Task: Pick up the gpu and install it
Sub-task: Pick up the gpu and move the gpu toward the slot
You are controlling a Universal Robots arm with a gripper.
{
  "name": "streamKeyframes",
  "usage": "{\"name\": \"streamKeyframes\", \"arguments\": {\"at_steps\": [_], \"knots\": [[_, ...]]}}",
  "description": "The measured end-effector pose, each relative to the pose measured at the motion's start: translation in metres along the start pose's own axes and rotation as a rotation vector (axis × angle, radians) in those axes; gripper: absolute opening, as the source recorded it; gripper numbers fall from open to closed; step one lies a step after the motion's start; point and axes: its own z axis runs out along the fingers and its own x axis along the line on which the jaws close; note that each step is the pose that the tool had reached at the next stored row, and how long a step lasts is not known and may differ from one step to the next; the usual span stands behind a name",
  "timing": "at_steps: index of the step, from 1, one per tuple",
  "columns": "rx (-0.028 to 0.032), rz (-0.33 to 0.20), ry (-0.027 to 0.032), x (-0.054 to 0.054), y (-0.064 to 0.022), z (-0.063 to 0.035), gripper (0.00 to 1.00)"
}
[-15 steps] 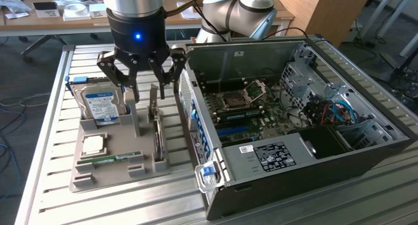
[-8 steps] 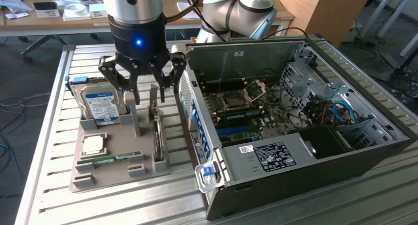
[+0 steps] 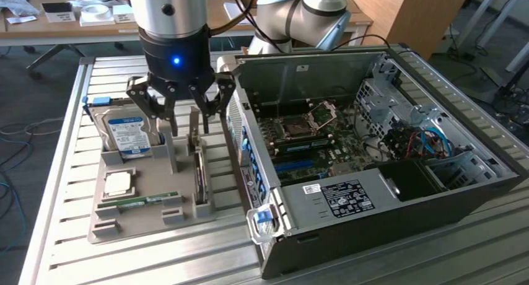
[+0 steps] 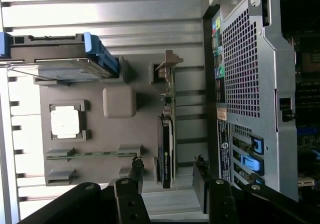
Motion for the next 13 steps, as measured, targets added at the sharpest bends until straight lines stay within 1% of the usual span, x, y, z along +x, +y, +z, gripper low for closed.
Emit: {"name": "streamKeyframes", "arguments": {"at_steps": [3, 9, 13], "knots": [[0.0001, 0.0, 0.0001, 0.0, -0.0001, 0.0026, 0.53], [0.0001, 0.0, 0.0001, 0.0001, -0.0001, 0.0027, 0.53], [0.0, 0.0, 0.0, 0.0002, -0.0003, 0.0057, 0.53]]}}
